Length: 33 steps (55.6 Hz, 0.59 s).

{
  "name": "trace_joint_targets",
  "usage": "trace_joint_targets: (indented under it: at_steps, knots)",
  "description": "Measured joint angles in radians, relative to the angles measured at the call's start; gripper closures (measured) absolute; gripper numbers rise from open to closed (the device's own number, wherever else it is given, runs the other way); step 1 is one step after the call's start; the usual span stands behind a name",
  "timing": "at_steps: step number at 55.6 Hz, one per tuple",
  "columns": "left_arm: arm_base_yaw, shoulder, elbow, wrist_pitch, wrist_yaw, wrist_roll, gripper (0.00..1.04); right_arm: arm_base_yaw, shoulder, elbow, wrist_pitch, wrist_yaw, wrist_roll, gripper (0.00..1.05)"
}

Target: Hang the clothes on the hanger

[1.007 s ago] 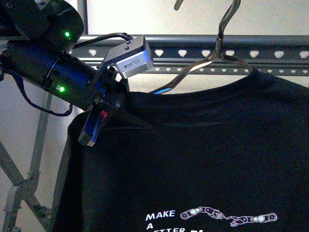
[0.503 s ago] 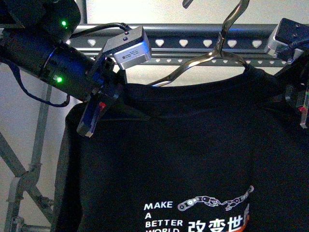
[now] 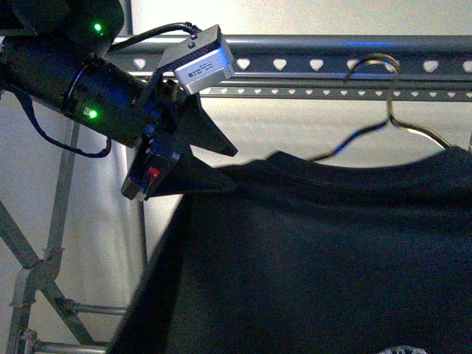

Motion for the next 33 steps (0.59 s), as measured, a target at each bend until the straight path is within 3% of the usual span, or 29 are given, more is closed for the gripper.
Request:
trace_joint_targets:
  at_steps: [10,13,17,18,20,24,26,28,33]
  knots:
    - [0.0,0.0,0.0,0.001,-0.001,0.0,0.11,-0.05,0.01,-0.096,-0.066,0.093,0.016,1.02]
    - [-0.002,-0.016,-0.06,0.152,-0.048,-0.075,0.05,-0.057,0.01,-0.114,-0.056,0.09,0.051,1.02]
    - [0.002,-0.043,-0.231,0.597,-0.245,-0.457,0.07,-0.069,-0.007,-0.148,-0.021,0.077,0.136,1.02]
    - [0.003,-0.043,-0.248,0.65,-0.265,-0.485,0.07,-0.071,-0.018,-0.157,-0.013,0.066,0.158,1.02]
    - [0.011,-0.042,-0.295,0.866,-0.358,-0.727,0.06,-0.076,-0.04,-0.171,-0.005,0.052,0.189,1.02]
    - [0.03,-0.035,-0.322,1.162,-0.484,-0.998,0.07,-0.086,-0.109,-0.197,0.022,0.048,0.245,1.02]
    - [0.054,-0.049,-0.322,1.318,-0.546,-1.245,0.07,-0.09,-0.156,-0.206,0.033,0.03,0.275,1.02]
    - [0.07,-0.082,-0.327,1.37,-0.555,-1.386,0.07,-0.092,-0.211,-0.219,0.045,0.022,0.295,1.02]
    - [0.081,-0.128,-0.337,1.377,-0.547,-1.499,0.07,-0.092,-0.29,-0.232,0.046,0.006,0.317,1.02]
